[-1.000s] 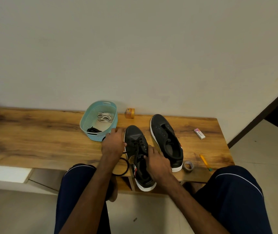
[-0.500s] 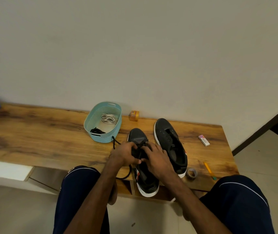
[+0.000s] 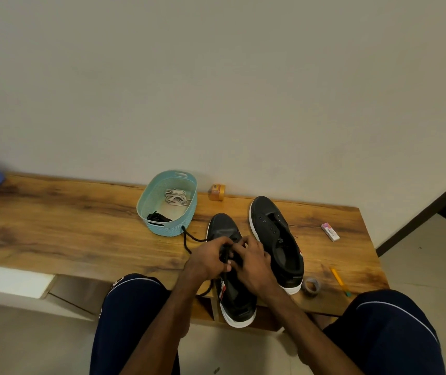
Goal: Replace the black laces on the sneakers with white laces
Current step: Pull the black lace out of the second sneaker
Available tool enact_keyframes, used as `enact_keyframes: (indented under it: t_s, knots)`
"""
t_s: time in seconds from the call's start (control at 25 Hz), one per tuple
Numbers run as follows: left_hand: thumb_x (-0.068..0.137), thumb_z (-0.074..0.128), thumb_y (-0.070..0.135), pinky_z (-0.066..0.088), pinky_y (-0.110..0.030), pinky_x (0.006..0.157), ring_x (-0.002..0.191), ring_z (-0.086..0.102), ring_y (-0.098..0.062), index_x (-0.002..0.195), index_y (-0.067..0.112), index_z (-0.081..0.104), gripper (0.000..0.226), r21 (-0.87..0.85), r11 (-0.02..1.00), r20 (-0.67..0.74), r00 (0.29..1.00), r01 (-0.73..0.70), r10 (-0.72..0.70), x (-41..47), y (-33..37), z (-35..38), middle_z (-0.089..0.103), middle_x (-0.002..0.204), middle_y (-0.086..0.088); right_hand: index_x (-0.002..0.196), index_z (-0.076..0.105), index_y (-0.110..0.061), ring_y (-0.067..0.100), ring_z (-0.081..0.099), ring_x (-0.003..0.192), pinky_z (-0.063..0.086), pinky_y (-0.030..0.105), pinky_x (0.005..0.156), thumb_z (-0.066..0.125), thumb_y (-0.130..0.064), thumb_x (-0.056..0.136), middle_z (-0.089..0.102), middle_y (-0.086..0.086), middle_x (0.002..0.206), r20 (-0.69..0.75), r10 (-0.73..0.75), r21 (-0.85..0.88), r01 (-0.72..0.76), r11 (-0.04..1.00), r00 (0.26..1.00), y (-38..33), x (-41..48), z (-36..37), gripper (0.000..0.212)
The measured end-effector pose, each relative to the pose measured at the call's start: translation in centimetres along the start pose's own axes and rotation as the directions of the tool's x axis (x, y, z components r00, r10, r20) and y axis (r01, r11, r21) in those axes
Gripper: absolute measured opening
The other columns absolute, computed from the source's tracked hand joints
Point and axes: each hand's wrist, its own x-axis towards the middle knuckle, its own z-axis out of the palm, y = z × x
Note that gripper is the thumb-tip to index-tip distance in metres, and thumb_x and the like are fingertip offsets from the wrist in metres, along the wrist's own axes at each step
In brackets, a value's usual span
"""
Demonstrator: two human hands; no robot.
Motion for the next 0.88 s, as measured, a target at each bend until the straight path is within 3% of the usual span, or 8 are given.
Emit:
enact_keyframes:
  t_s: [0.08, 0.16, 0.32, 0.4, 0.52, 0.6, 0.76, 0.88]
  knots:
    - [0.08, 0.077, 0.02, 0.051, -0.04, 0.097, 0.113, 0.059, -0.02, 0.133, 0.027, 0.053, 0.059, 0.014, 1.0, 0.029, 1.0, 0.007, -0.007, 0.1, -0.2, 0.1, 0.06, 0.126, -0.002, 0.117, 0.055, -0.031, 0.019, 0.035, 0.117, 0.033, 0.046, 0.101, 0.053, -0.033, 0.095, 0.037, -0.001, 0.119, 0.041, 0.008, -0.031, -0.007, 0.999, 0.999, -0.3, 0.3, 0.0, 0.023]
    - [0.078, 0.08, 0.029, 0.05, -0.043, 0.098, 0.117, 0.056, -0.023, 0.137, 0.031, 0.051, 0.065, 0.077, 0.996, 0.026, 0.999, 0.04, -0.043, 0.2, -0.4, -0.1, 0.051, 0.131, -0.003, 0.101, 0.061, -0.025, 0.017, 0.04, 0.111, 0.036, 0.04, 0.096, 0.055, -0.027, 0.096, 0.043, -0.002, 0.112, 0.08, 0.052, 0.198, -0.067, 0.978, 0.995, -0.7, 0.6, -0.5, 0.008]
    - [0.072, 0.084, 0.04, 0.043, -0.047, 0.106, 0.135, 0.039, -0.027, 0.132, 0.039, 0.053, 0.068, 0.214, 0.976, -0.015, 0.999, 0.045, -0.043, 0.2, -0.4, -0.3, 0.036, 0.149, -0.003, 0.084, 0.069, -0.024, 0.011, 0.062, 0.097, 0.044, 0.028, 0.082, 0.049, -0.026, 0.103, 0.07, -0.009, 0.092, 0.286, 0.109, 0.785, -0.298, 0.543, 0.952, 0.4, 0.8, -4.0, 0.028]
    - [0.071, 0.084, 0.042, 0.034, -0.055, 0.112, 0.146, 0.021, -0.03, 0.132, 0.041, 0.052, 0.069, 0.273, 0.961, -0.012, 0.999, 0.036, -0.034, 0.3, -0.2, -0.3, 0.019, 0.16, -0.002, 0.081, 0.071, -0.03, 0.003, 0.064, 0.093, 0.046, 0.024, 0.08, 0.051, -0.043, 0.101, 0.071, -0.012, 0.09, 0.265, 0.081, 0.729, -0.254, 0.636, 0.961, 0.4, 0.5, -4.6, 0.031]
    - [0.071, 0.083, 0.044, 0.028, -0.062, 0.112, 0.149, 0.012, -0.031, 0.132, 0.042, 0.051, 0.069, 0.294, 0.954, 0.001, 0.998, 0.052, -0.055, 0.4, -0.1, -0.3, 0.007, 0.164, 0.0, 0.07, 0.057, -0.029, 0.013, 0.057, 0.084, 0.044, 0.028, 0.072, 0.064, -0.045, 0.093, 0.054, -0.007, 0.088, 0.128, 0.019, 0.313, -0.059, 0.948, 0.992, 0.3, 0.6, -3.7, 0.028]
    - [0.071, 0.083, 0.045, 0.025, -0.064, 0.112, 0.149, 0.011, -0.032, 0.128, 0.045, 0.052, 0.065, 0.286, 0.956, 0.002, 0.998, 0.06, -0.063, 0.4, -0.3, -0.3, 0.006, 0.165, 0.001, 0.078, 0.06, -0.025, 0.01, 0.054, 0.088, 0.044, 0.029, 0.074, 0.066, -0.038, 0.093, 0.052, -0.006, 0.095, 0.03, -0.011, 0.227, 0.004, 0.974, 0.999, 0.6, 0.9, -3.6, 0.021]
    - [0.073, 0.081, 0.044, 0.021, -0.064, 0.113, 0.149, 0.01, -0.032, 0.129, 0.047, 0.05, 0.064, 0.28, 0.958, 0.006, 0.998, 0.063, -0.068, 0.2, -0.3, -0.5, 0.004, 0.165, 0.0, 0.084, 0.072, -0.024, 0.013, 0.064, 0.095, 0.051, 0.035, 0.084, 0.067, -0.024, 0.094, 0.068, -0.004, 0.097, -0.072, 0.262, 0.668, -0.149, 0.729, 0.962, 2.3, 1.0, -5.7, 0.011]
    - [0.075, 0.081, 0.042, 0.02, -0.066, 0.114, 0.149, 0.01, -0.032, 0.131, 0.044, 0.05, 0.065, 0.277, 0.959, 0.009, 0.998, 0.061, -0.066, 0.0, 0.0, -0.3, 0.005, 0.165, -0.001, 0.097, 0.071, -0.025, 0.011, 0.063, 0.094, 0.049, 0.027, 0.082, 0.064, -0.022, 0.096, 0.066, -0.008, 0.103, -0.121, 0.222, 0.431, -0.15, 0.89, 0.968, 2.3, 0.9, -5.4, 0.008]
